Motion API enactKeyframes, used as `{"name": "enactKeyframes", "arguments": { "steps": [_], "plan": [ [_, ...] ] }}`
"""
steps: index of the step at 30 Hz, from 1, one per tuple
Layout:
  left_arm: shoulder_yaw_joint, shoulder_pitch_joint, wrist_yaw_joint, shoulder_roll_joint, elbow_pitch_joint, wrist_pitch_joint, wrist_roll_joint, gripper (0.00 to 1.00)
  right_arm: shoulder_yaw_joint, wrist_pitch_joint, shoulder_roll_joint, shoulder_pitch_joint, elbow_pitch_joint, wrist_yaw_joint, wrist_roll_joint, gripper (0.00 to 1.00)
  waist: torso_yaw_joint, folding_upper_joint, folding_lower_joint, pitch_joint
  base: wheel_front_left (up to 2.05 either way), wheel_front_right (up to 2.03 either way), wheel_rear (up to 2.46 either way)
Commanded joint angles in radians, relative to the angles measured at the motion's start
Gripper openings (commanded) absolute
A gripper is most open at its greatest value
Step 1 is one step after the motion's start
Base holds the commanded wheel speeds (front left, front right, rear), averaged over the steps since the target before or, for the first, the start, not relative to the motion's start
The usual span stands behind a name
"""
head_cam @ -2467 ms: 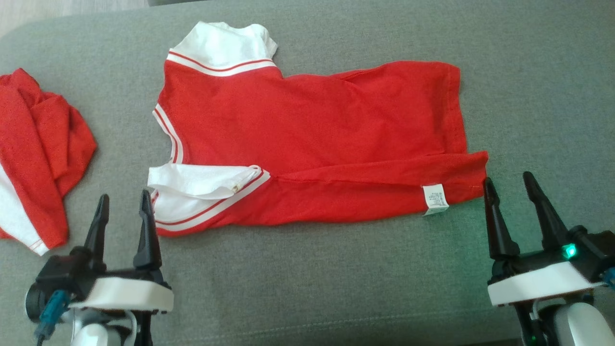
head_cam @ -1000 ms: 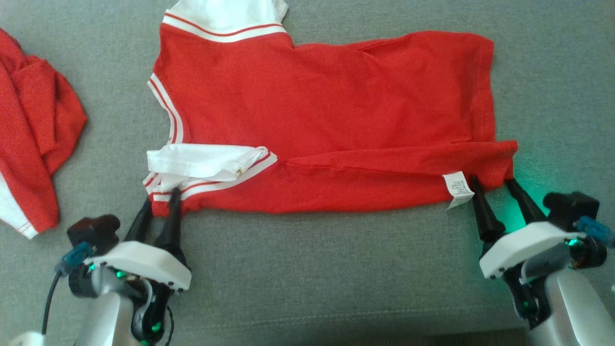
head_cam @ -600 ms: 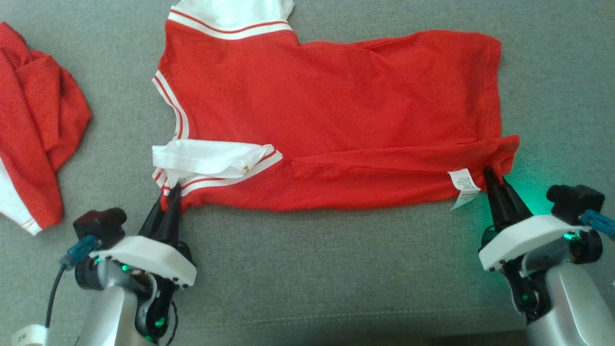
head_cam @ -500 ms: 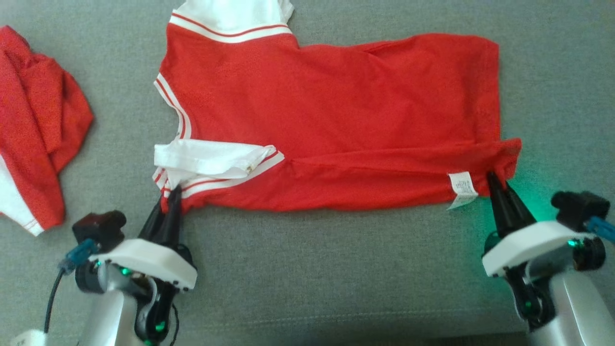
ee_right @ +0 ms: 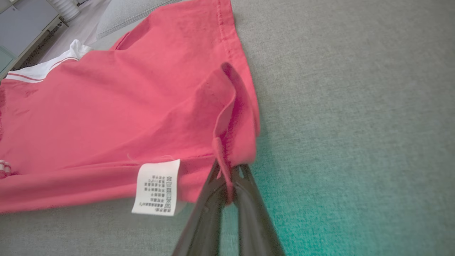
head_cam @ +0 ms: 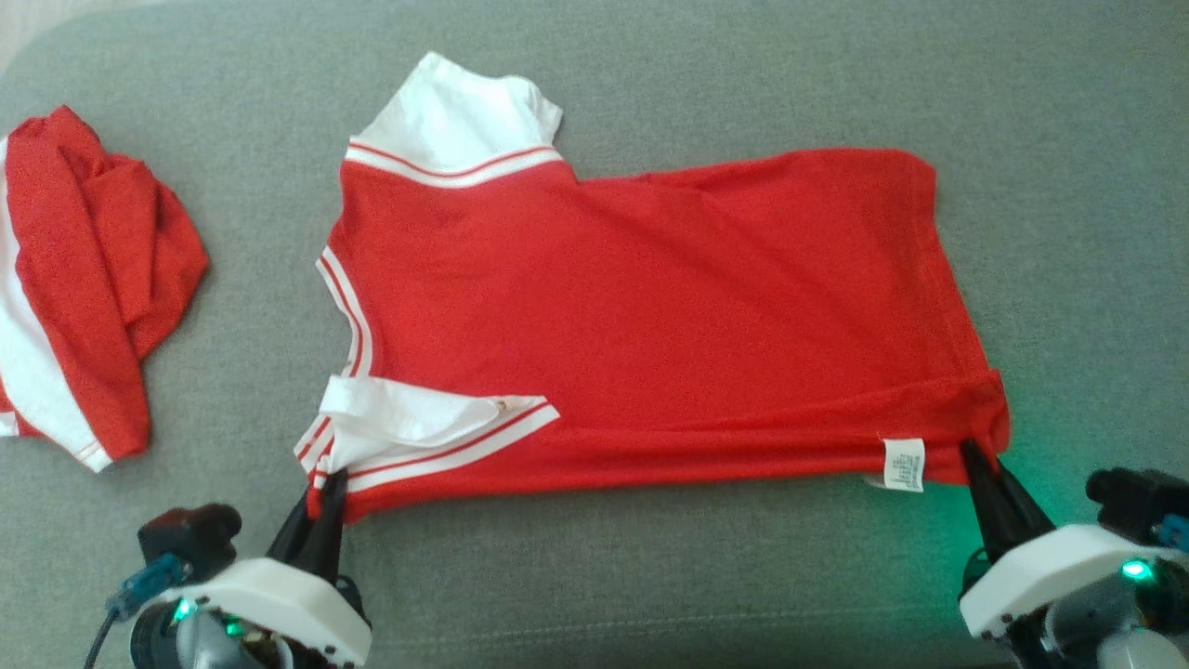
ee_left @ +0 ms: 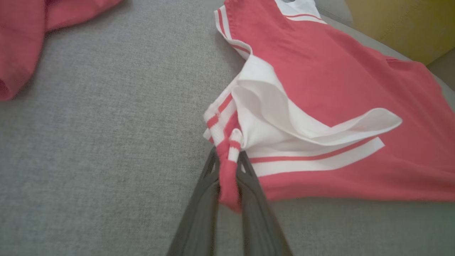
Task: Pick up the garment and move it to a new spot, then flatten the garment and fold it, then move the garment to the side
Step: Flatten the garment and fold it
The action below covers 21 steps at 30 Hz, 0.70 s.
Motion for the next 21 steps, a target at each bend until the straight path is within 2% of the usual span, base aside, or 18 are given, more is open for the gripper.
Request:
{"name": "enactKeyframes", "arguments": {
  "steps": [1,9,10,11,12,13,21],
  "plan": [
    [0.049,-0.008,0.012,0.024,-0.040,0.002,-0.005,0.00,0.000,0.000,-0.011,0.006,-0.042,-0.001,0.006,0.00,0.001,0.0000,0.0000,-0.009,0.00,0.00,0.00],
    [0.039,0.035,0.035,0.033,-0.094,0.053,-0.005,0.00,-0.024,0.033,0.007,0.058,-0.091,-0.001,-0.002,0.00,0.001,0.0000,0.0000,-0.025,0.00,0.00,0.00],
    [0.037,0.032,0.041,0.032,-0.093,0.054,-0.001,1.00,-0.025,0.031,0.008,0.054,-0.094,-0.001,-0.006,0.06,0.001,0.0000,0.0000,-0.024,0.00,0.00,0.00],
    [0.033,0.028,0.042,0.030,-0.092,0.055,0.001,1.00,-0.027,0.024,0.007,0.048,-0.098,-0.001,-0.016,0.33,0.000,0.0000,0.0000,-0.024,0.00,0.00,0.00],
    [0.031,0.022,0.042,0.026,-0.090,0.051,0.000,1.00,-0.028,0.015,0.008,0.040,-0.104,-0.001,-0.020,0.51,-0.001,0.0000,0.0000,-0.023,0.00,0.00,0.00],
    [0.031,0.016,0.045,0.026,-0.091,0.038,0.006,1.00,-0.030,0.008,0.006,0.033,-0.108,-0.001,-0.030,1.00,-0.003,0.0000,0.0000,-0.024,0.00,0.00,0.00],
    [0.034,-0.026,0.098,0.033,-0.132,-0.107,0.103,1.00,-0.016,-0.094,-0.013,-0.033,-0.216,-0.001,-0.127,1.00,-0.012,0.0000,0.0000,-0.033,0.00,0.00,0.00]
  ]
}}
